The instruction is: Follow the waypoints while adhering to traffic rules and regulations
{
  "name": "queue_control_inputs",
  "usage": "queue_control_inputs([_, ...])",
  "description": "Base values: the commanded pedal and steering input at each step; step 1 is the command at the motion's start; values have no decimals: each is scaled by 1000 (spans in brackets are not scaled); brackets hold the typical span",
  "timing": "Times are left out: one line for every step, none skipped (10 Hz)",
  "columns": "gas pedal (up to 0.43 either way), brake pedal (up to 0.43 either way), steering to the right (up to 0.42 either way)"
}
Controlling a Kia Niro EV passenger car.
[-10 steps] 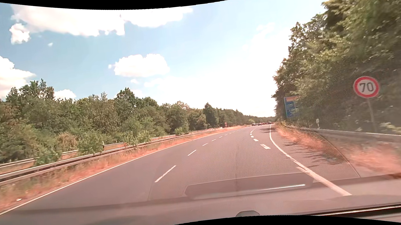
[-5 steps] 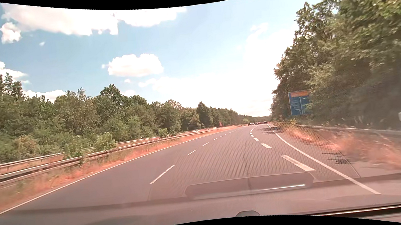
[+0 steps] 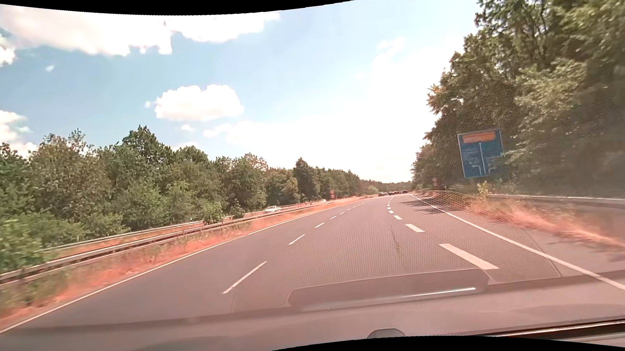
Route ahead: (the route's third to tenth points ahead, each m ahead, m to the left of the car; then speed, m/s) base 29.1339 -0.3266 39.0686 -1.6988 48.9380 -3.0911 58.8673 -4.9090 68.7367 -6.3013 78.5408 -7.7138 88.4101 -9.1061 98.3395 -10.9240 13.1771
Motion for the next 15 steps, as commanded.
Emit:
queue_control_inputs([177, 0, 22])
queue_control_inputs([138, 0, 21])
queue_control_inputs([130, 0, 21])
queue_control_inputs([98, 0, 20])
queue_control_inputs([79, 0, 18])
queue_control_inputs([67, 0, 18])
queue_control_inputs([59, 0, 18])
queue_control_inputs([59, 0, 16])
queue_control_inputs([47, 0, 14])
queue_control_inputs([47, 0, 12])
queue_control_inputs([39, 0, 12])
queue_control_inputs([20, 0, 11])
queue_control_inputs([0, 0, 11])
queue_control_inputs([0, 0, 11])
queue_control_inputs([0, 0, 11])
